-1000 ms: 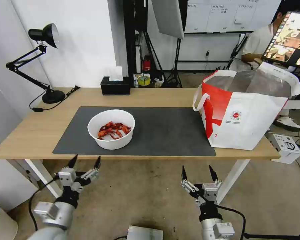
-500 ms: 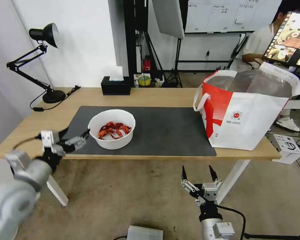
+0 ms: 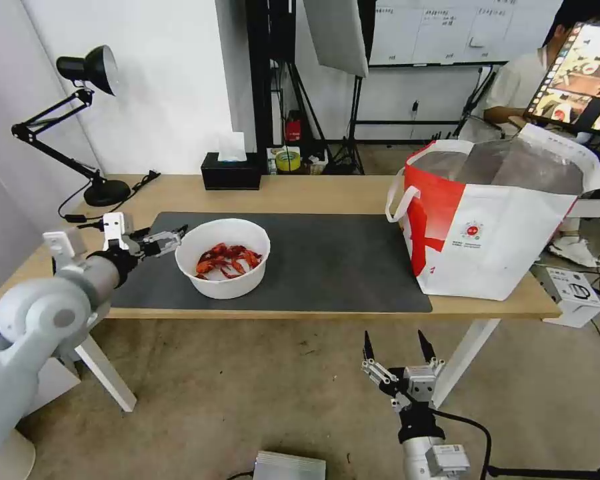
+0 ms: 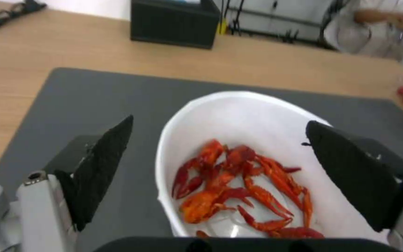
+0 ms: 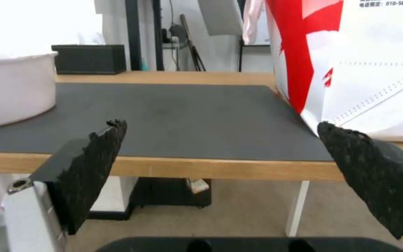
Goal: Pick up the trash from the table and place it into the takeout bag.
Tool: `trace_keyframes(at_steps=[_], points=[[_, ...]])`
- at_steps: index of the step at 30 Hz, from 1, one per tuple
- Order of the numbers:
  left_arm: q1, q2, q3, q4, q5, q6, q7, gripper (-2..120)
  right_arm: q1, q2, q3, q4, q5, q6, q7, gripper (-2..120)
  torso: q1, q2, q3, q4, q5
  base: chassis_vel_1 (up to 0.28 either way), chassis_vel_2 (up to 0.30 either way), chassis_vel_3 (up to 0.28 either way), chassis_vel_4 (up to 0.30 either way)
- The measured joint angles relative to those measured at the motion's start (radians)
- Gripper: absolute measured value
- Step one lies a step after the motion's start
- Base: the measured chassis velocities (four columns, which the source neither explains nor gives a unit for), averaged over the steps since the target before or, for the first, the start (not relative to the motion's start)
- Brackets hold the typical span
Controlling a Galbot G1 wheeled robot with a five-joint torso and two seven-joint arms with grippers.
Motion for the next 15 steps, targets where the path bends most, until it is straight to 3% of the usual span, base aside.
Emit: trace_keyframes(at_steps=[9, 15], points=[[-0.179, -0.015, 0.155, 0.119, -0.025, 0.065, -0.014, 100, 0.0, 0.0, 0.0, 0.0, 0.0, 0.0, 0.0, 100, 0.0, 0.0, 0.0, 0.0, 0.0, 0.0, 0.0, 0.0, 0.0], [-0.239, -0.026, 0.205, 0.193, -0.005, 0.074, -0.014, 100, 0.0, 0.0, 0.0, 0.0, 0.0, 0.0, 0.0, 100, 0.0, 0.0, 0.0, 0.0, 0.0, 0.0, 0.0, 0.0, 0.0]])
